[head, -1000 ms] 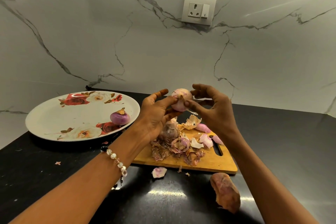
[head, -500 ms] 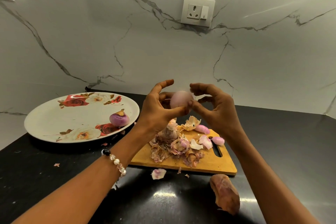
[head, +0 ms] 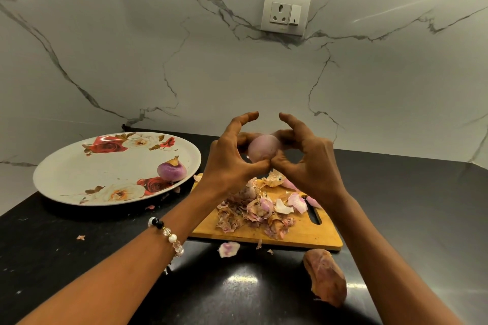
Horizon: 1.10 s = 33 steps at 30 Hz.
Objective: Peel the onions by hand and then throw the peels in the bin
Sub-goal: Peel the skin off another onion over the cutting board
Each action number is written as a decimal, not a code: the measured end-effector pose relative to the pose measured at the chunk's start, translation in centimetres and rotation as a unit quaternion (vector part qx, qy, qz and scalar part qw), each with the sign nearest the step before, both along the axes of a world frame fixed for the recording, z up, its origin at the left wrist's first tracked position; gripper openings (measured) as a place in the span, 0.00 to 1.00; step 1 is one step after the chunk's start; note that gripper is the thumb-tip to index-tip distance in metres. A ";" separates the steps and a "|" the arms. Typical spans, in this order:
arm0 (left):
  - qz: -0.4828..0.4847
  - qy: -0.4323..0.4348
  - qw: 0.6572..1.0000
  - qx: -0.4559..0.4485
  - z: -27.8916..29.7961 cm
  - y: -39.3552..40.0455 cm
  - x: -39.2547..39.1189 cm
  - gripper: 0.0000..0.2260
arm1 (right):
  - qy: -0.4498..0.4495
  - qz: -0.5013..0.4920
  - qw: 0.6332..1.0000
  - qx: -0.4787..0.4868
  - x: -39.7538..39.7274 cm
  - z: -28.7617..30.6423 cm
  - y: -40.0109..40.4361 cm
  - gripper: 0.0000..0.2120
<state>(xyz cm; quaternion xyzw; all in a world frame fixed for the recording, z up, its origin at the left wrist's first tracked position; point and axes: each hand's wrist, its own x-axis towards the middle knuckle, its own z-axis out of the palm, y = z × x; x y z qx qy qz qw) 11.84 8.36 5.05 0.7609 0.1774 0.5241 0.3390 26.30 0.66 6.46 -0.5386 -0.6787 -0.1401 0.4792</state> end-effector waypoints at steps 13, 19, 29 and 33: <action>0.003 0.019 0.999 0.025 -0.6 0.5 0.2 0.39 | 0.057 0.012 0.998 0.006 0.7 0.1 0.1 0.23; 0.075 0.029 0.982 0.169 -0.5 1.3 0.1 0.37 | 0.121 0.095 0.987 -0.050 1.2 0.8 -0.2 0.23; 0.072 0.008 0.984 0.161 0.2 1.1 -0.5 0.40 | 0.100 0.124 0.981 -0.110 1.1 0.5 0.1 0.37; 0.018 -0.018 0.999 -0.024 0.5 0.7 -0.8 0.41 | 0.117 0.122 0.980 -0.109 1.1 0.5 0.1 0.37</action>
